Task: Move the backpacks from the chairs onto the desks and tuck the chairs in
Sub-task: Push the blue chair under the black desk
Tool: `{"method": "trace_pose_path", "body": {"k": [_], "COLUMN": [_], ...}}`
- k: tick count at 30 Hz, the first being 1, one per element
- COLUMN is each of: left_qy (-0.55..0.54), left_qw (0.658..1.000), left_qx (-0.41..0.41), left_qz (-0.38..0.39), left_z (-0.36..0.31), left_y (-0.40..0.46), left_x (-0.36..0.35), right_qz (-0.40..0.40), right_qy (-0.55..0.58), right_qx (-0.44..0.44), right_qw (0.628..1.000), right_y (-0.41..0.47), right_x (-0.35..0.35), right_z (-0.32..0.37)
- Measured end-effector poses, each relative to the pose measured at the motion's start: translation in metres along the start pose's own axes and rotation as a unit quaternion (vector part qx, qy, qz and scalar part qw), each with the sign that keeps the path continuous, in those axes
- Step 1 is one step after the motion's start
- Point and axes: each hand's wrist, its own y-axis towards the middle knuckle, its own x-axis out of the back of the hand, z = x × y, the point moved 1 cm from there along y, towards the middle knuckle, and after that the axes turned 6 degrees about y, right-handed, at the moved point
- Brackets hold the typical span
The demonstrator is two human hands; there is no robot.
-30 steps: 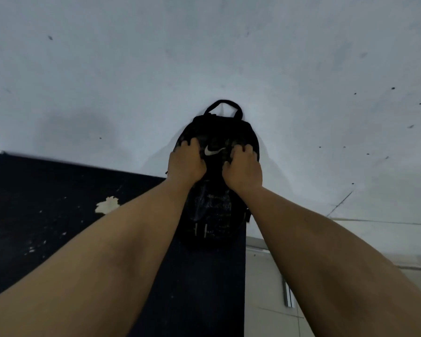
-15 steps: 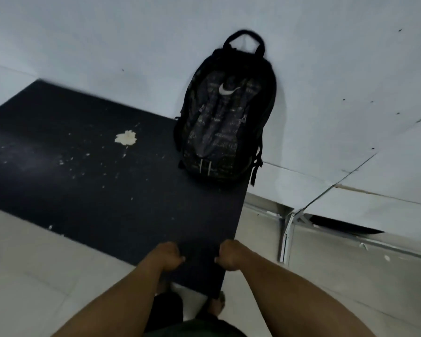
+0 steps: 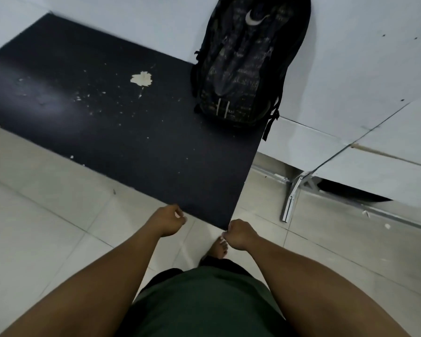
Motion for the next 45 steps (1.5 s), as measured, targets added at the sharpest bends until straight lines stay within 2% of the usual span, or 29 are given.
{"method": "trace_pose_path", "body": {"k": [9, 18, 25, 34, 40, 45], "left_qy": [0.043, 0.045, 0.034, -0.076, -0.090, -0.110], "left_qw": [0.997, 0.997, 0.998, 0.994, 0.992, 0.989], "left_qx": [0.014, 0.024, 0.033, 0.064, 0.087, 0.101], "left_qz": [0.060, 0.053, 0.028, -0.034, -0.014, -0.016], "left_z": [0.056, 0.099, 0.095, 0.059, 0.059, 0.081], "left_y": [-0.070, -0.132, -0.170, -0.232, -0.299, -0.341], "left_x": [-0.057, -0.115, -0.144, -0.220, -0.294, -0.329], "right_qz": [-0.013, 0.000, -0.020, -0.014, 0.005, 0.015], "right_qy": [0.025, 0.009, -0.009, -0.045, -0.082, -0.106], "right_qx": [-0.017, -0.004, 0.035, 0.070, 0.068, 0.078], "right_qw": [0.999, 1.000, 0.999, 0.996, 0.994, 0.991], "right_y": [-0.060, -0.116, -0.150, -0.198, -0.240, -0.272], "right_x": [-0.074, -0.134, -0.145, -0.158, -0.182, -0.217], "right_z": [-0.010, -0.029, -0.052, -0.131, -0.185, -0.195]}}
